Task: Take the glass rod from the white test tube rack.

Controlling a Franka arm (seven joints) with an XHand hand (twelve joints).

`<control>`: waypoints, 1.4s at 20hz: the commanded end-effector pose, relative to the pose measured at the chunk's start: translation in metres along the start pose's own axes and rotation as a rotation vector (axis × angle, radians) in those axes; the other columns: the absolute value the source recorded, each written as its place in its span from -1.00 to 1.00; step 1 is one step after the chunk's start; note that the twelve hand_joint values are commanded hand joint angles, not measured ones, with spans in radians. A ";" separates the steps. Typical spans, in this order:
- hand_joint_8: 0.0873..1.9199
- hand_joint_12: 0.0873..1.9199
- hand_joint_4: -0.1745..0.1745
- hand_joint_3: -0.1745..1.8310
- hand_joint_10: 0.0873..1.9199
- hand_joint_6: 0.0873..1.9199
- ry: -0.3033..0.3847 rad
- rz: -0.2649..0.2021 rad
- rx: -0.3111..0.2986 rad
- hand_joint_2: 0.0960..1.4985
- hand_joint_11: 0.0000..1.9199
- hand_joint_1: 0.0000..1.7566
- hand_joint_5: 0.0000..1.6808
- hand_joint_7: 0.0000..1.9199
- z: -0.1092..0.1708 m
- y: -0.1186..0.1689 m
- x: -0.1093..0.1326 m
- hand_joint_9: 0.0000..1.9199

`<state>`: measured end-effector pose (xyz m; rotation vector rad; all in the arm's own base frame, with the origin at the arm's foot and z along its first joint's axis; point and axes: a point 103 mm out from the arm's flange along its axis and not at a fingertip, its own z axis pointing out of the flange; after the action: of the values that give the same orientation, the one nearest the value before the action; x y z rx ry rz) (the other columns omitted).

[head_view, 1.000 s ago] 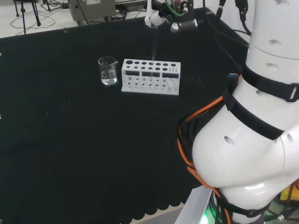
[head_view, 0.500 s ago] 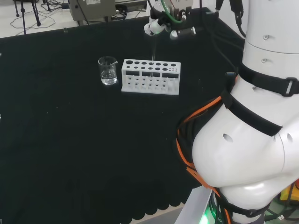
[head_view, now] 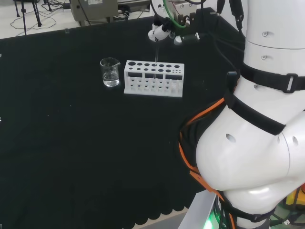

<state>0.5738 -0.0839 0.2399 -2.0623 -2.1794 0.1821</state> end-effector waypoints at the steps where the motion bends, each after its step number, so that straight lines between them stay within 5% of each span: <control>1: 0.08 0.33 -1.00 -0.31 -0.05 0.00 0.005 -0.006 -0.010 0.21 -0.10 -0.13 -0.31 -0.05 0.001 0.000 -0.001 0.47; 15: 0.04 0.22 -1.00 -0.16 -0.14 -0.06 0.000 -0.048 -0.080 0.09 0.10 0.15 -0.15 0.06 -0.005 -0.003 0.019 0.66; 18: 0.06 0.20 -1.00 -0.58 -0.12 0.24 0.013 -0.059 -0.093 0.41 0.15 0.24 -0.07 0.09 -0.006 -0.002 0.025 0.66; 20: 0.17 0.19 -1.00 -0.73 -0.11 0.21 0.018 -0.064 -0.101 0.49 0.17 0.35 -0.10 0.06 -0.006 -0.002 0.028 0.66; 28: 0.21 0.06 -1.00 -0.82 -0.12 0.11 0.023 -0.067 -0.138 0.51 0.32 0.42 -0.07 0.06 -0.010 -0.004 0.031 0.69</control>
<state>0.5712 -0.0541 0.2466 -2.0318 -2.2925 0.0343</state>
